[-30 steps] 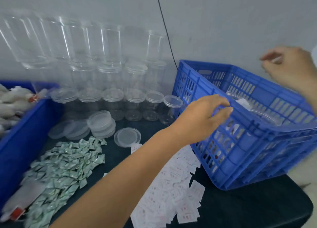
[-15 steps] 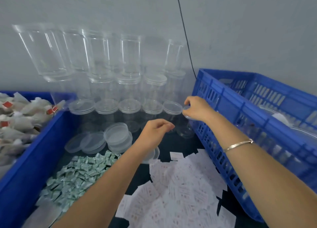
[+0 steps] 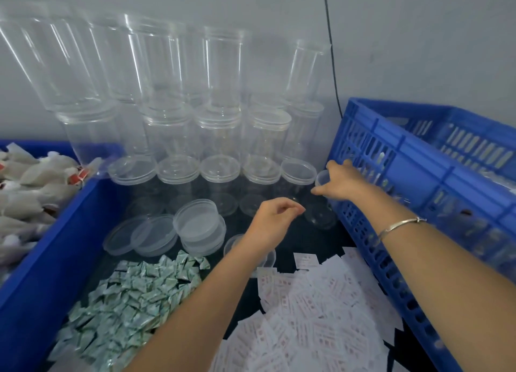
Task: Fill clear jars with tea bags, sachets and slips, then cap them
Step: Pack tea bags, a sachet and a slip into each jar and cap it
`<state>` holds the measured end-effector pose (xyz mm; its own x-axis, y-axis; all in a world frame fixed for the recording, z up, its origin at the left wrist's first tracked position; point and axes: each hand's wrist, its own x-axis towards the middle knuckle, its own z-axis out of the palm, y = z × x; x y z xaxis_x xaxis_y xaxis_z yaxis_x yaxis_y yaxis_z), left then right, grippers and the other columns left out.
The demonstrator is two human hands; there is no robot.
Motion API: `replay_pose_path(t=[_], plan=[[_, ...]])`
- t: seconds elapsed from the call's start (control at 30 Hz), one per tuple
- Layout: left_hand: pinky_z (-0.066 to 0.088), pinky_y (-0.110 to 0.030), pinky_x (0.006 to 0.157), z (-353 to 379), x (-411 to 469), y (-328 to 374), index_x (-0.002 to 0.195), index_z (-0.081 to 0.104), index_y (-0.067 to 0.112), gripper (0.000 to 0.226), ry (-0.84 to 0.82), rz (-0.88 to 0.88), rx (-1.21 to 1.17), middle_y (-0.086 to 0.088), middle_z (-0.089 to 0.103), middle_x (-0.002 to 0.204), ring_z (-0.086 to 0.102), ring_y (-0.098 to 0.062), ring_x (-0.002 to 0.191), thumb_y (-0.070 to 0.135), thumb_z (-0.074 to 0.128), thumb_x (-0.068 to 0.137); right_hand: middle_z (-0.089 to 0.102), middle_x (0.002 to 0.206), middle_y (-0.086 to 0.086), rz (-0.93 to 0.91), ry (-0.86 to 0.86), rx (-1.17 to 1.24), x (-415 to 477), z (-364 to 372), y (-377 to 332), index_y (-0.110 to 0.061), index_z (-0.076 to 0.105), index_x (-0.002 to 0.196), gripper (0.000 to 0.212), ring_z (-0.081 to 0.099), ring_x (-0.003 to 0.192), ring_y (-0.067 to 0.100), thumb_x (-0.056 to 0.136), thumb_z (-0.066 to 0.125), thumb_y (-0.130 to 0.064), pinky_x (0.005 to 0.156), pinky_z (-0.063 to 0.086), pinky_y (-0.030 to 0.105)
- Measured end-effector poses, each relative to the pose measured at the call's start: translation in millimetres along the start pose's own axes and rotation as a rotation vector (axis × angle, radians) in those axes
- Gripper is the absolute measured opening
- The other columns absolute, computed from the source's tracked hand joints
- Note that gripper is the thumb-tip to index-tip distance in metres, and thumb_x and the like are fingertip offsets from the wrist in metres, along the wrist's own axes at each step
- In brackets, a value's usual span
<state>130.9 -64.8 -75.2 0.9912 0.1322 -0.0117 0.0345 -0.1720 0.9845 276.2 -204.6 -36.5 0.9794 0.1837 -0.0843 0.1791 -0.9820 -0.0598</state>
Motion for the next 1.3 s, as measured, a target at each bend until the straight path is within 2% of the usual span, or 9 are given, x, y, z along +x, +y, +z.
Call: replay_pose_path(t=[0.1,0.37,0.53,0.6,0.77,0.93,1.03,1.13,1.3], plan=[[0.047,-0.026,0.094,-0.4,-14.0,2.7,0.101,0.071,0.012,0.016,0.03,0.014,-0.015,0.002,0.069,0.106,0.061,-0.008,0.102,0.013,0.056,0.096,0.041,0.14,0.018,-0.054,0.093,-0.075,-25.7,-9.8,-1.7,-0.014,0.045,0.136,0.074,0.054,0.117,0.036,0.084,0.066,-0.062,0.075,0.041,0.037],[0.039,0.0,0.078,5.0,-93.6,4.6,0.127,0.048,0.02,0.047,0.085,0.179,-0.091,0.015,0.054,0.122,0.05,0.017,0.102,0.017,0.071,0.086,0.05,0.122,0.003,-0.273,0.168,-0.061,-151.8,-43.0,-40.3,-0.024,0.047,0.133,0.077,0.055,0.102,0.025,0.079,0.053,-0.08,0.073,0.037,0.036],[0.052,-0.029,0.089,2.7,-168.6,-14.5,0.124,0.04,0.032,0.077,0.157,0.219,-0.134,0.008,0.059,0.116,0.061,-0.006,0.101,0.043,0.085,0.061,0.048,0.11,0.001,-0.453,0.173,-0.114,-235.3,-37.0,-73.9,-0.023,0.05,0.123,0.075,0.052,0.091,0.025,0.079,0.044,-0.084,0.068,0.034,0.038],[0.055,-0.028,0.084,0.5,-197.2,-24.5,0.123,0.039,0.045,0.083,0.255,0.247,-0.145,0.012,0.06,0.116,0.064,-0.008,0.102,0.049,0.086,0.054,0.049,0.111,0.004,-0.536,0.136,-0.146,-266.2,-23.5,-86.5,-0.024,0.049,0.125,0.073,0.056,0.098,0.029,0.082,0.038,-0.082,0.069,0.032,0.039],[0.056,-0.031,0.08,-9.4,-251.1,-52.1,0.115,0.052,0.048,0.065,0.334,0.326,-0.061,0.012,0.061,0.114,0.063,-0.008,0.106,0.039,0.083,0.058,0.053,0.117,0.011,-0.686,0.081,-0.154,-316.4,17.0,-105.0,-0.018,0.051,0.126,0.072,0.057,0.102,0.033,0.092,0.028,-0.077,0.068,0.031,0.04],[0.047,-0.011,0.079,-19.4,-266.4,-71.8,0.116,0.058,0.036,0.06,0.35,0.324,0.018,0.015,0.055,0.115,0.057,-0.002,0.107,0.044,0.08,0.06,0.053,0.114,0.011,-0.72,-0.018,-0.198,-330.6,31.5,-114.8,-0.018,0.045,0.133,0.075,0.055,0.094,0.031,0.093,0.021,-0.077,0.069,0.031,0.038],[0.048,-0.01,0.079,-22.0,-268.6,-78.5,0.121,0.051,0.031,0.074,0.342,0.285,-0.023,0.019,0.062,0.111,0.061,0.0,0.105,0.049,0.084,0.057,0.048,0.075,0.0,-0.672,0.056,-0.287,-335.1,29.1,-123.4,-0.011,0.047,0.1,0.068,0.041,0.062,0.018,0.092,0.025,-0.075,0.053,0.019,0.033],[0.05,-0.012,0.073,-24.3,-273.1,-84.9,0.112,0.051,0.04,0.066,0.339,0.282,-0.015,0.015,0.068,0.104,0.067,-0.002,0.094,0.048,0.086,0.057,0.044,0.065,-0.002,-0.682,0.085,-0.302,-339.1,29.8,-129.3,-0.015,0.034,0.073,0.058,0.037,0.056,0.013,0.091,0.033,-0.07,0.052,0.016,0.032],[0.047,-0.006,0.071,-26.9,-277.7,-86.2,0.106,0.05,0.046,0.066,0.379,0.264,0.093,0.028,0.065,0.101,0.063,0.006,0.094,0.058,0.083,0.05,0.042,0.069,-0.004,-0.785,-0.015,-0.3,-342.2,27.6,-127.0,-0.015,0.039,0.094,0.05,0.036,0.059,0.011,0.091,0.041,-0.066,0.051,0.02,0.03]])
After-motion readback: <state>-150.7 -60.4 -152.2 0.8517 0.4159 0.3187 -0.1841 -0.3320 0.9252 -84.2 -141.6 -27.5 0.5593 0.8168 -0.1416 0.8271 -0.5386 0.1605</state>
